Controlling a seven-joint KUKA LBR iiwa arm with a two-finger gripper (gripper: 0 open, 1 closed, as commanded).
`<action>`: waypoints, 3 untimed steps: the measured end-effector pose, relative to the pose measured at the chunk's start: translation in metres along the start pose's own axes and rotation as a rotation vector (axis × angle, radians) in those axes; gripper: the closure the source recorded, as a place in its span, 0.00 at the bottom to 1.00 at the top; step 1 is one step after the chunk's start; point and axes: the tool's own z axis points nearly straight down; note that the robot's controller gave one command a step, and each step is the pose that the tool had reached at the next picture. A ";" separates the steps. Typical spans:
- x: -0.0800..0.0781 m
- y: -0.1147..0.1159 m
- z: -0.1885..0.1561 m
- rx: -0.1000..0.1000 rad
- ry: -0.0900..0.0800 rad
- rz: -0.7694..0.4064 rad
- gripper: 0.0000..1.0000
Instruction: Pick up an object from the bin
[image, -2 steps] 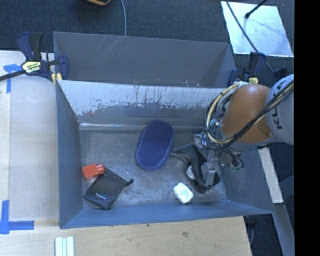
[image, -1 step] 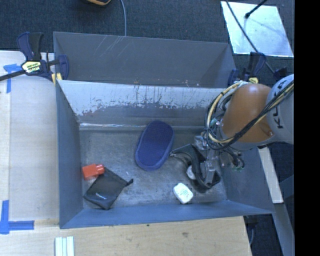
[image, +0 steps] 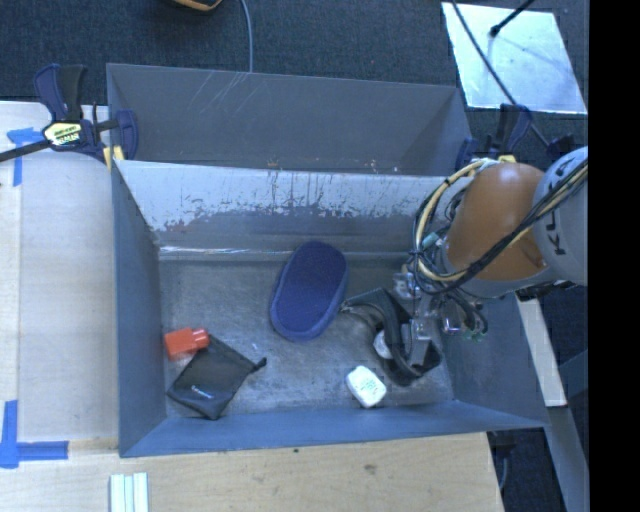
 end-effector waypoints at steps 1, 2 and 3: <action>0.003 -0.002 -0.003 -0.002 0.003 0.061 1.00; 0.012 0.012 -0.095 -0.010 -0.004 0.050 1.00; 0.013 0.012 -0.090 -0.010 0.004 0.050 0.00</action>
Offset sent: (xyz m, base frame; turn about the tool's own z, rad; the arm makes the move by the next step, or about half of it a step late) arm -0.0220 -0.0123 -0.0142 0.1294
